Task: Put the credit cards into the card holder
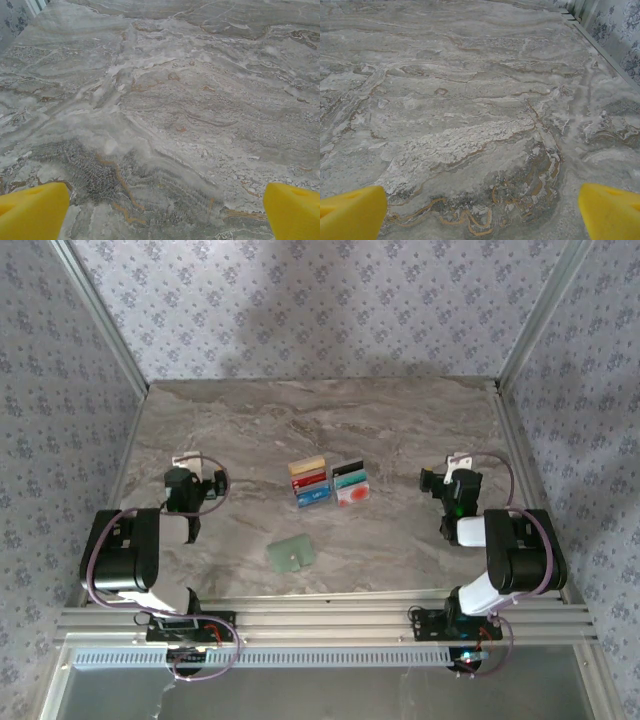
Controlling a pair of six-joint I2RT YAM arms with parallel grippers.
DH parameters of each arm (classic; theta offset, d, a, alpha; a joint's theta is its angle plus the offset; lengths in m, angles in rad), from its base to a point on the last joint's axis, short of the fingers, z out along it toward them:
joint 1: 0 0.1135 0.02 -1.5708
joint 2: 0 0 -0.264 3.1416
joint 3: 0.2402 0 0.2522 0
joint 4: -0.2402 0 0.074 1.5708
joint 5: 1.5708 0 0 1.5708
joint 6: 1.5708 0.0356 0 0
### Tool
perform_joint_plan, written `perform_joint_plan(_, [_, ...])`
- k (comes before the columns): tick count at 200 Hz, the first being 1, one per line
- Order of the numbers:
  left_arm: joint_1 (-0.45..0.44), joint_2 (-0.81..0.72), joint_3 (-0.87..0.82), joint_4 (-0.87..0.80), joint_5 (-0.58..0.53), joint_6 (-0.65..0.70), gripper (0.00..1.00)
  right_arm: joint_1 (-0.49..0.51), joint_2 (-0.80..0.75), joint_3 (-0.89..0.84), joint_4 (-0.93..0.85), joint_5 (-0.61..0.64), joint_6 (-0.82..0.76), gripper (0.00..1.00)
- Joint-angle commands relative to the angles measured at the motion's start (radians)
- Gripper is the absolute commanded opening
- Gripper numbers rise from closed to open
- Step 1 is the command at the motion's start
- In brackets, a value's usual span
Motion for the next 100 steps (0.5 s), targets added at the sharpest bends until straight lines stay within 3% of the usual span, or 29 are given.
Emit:
perform_joint_plan(1, [0.000, 0.003, 0.026, 0.017, -0.002, 0.019, 1.00, -0.006, -0.001, 0.025, -0.003, -0.008, -0.002, 1.00])
perform_joint_plan(100, [-0.003, 0.003, 0.026, 0.017, 0.006, 0.025, 1.00, -0.006, -0.002, 0.024, -0.003, -0.006, -0.002, 1.00])
